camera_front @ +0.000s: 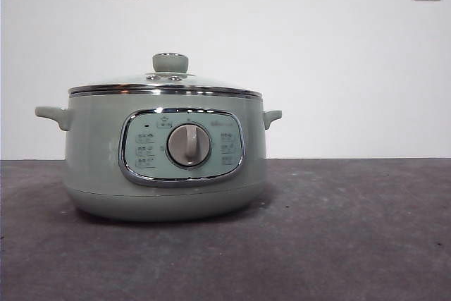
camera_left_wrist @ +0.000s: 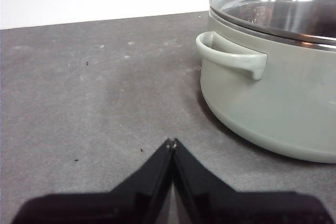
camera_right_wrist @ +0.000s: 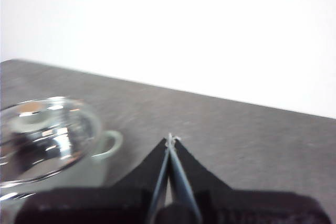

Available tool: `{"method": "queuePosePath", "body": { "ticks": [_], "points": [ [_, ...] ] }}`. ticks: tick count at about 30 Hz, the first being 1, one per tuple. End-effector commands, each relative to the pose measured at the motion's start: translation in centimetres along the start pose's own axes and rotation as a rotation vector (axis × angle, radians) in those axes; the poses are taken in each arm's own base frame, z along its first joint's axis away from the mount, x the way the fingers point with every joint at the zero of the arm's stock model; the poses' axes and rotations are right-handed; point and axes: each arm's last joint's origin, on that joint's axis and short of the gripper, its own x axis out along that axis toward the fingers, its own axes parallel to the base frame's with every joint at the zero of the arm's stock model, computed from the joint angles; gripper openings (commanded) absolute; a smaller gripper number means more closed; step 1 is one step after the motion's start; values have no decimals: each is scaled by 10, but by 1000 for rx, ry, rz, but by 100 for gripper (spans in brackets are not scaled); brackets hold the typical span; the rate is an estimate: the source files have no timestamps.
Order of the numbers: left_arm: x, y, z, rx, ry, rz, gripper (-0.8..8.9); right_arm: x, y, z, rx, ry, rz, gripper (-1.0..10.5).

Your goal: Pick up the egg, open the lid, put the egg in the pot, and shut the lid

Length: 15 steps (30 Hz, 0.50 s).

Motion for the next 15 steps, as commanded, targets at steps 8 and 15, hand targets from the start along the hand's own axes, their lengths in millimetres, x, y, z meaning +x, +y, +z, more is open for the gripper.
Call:
{"method": "queuePosePath", "body": {
  "ticks": [8,15],
  "points": [
    [1,0,-3,-10,2,4,-4,28,2,-121,26,-64,-96,1],
    [1,0,-3,-10,2,4,-4,40,6,-181,46,7,-88,1]
  ]
}}
